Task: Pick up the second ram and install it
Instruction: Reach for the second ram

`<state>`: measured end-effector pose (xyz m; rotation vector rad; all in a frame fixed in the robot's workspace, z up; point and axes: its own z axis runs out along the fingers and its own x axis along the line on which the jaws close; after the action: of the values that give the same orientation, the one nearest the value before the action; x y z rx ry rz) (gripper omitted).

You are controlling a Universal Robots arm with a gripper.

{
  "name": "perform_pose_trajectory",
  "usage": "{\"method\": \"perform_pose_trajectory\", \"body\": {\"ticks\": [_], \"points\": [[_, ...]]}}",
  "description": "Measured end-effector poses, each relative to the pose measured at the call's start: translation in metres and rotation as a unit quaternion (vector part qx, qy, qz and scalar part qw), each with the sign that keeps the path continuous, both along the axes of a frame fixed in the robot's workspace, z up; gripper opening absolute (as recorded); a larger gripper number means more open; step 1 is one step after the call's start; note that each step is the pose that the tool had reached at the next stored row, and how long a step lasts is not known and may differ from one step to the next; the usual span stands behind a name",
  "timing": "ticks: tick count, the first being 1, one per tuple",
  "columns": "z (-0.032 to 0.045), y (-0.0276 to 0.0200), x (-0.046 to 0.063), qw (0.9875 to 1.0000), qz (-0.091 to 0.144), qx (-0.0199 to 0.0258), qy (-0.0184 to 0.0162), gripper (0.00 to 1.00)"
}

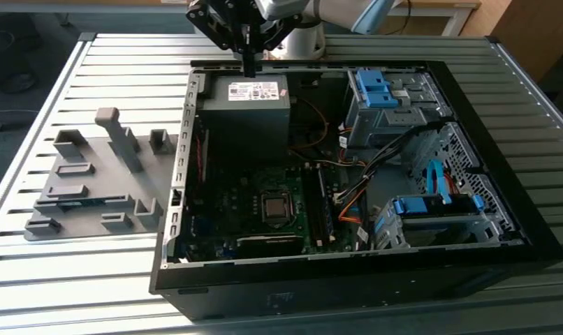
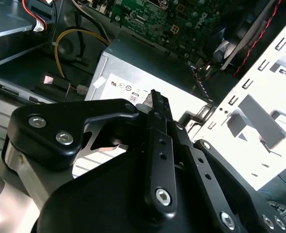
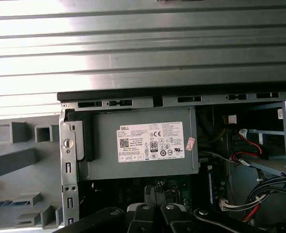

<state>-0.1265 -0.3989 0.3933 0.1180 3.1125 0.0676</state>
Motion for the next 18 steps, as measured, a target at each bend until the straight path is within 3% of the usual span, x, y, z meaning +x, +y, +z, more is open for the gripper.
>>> {"method": "perform_pose_trajectory", "body": {"ticks": [18], "points": [[0.0000,0.0000,-0.0041,1.0000,0.000,0.0000,0.0000,0.11]]}}
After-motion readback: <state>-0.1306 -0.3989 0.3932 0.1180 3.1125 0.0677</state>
